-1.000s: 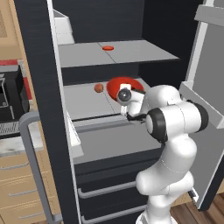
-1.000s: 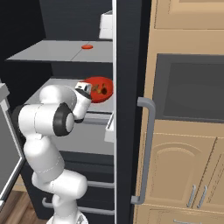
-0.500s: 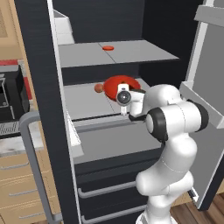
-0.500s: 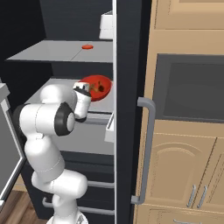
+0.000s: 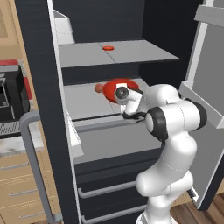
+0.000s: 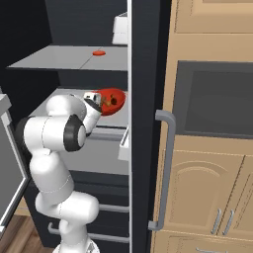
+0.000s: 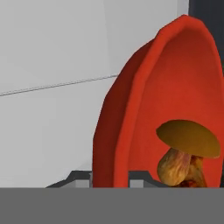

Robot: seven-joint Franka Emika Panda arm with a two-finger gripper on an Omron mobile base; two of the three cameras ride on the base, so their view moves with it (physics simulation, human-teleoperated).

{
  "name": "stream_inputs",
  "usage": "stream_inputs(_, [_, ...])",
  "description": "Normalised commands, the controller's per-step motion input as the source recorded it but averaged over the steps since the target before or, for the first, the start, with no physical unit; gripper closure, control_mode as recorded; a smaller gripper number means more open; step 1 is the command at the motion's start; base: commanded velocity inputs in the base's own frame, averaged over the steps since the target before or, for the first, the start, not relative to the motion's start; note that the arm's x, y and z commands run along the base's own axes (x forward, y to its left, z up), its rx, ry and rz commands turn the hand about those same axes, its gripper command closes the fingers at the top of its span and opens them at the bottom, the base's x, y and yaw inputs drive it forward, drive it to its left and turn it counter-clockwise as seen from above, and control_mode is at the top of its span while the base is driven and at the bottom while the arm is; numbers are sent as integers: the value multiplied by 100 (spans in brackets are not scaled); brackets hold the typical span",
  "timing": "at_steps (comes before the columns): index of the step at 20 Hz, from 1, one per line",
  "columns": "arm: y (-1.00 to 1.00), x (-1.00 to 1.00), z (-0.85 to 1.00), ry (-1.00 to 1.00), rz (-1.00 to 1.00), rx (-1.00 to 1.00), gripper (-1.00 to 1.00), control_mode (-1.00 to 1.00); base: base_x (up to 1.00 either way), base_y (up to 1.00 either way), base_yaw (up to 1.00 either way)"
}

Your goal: Pick the chicken drumstick and mushroom from their plates and place them in the bowl. Then put the bowl in the fridge.

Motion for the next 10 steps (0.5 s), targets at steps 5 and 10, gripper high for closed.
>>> stream_inputs(5, [-1, 36, 1, 6, -8, 0, 100, -100, 0, 0, 0])
stream_inputs(10, [-4, 45, 0, 2, -4, 0, 100, -100, 0, 0, 0])
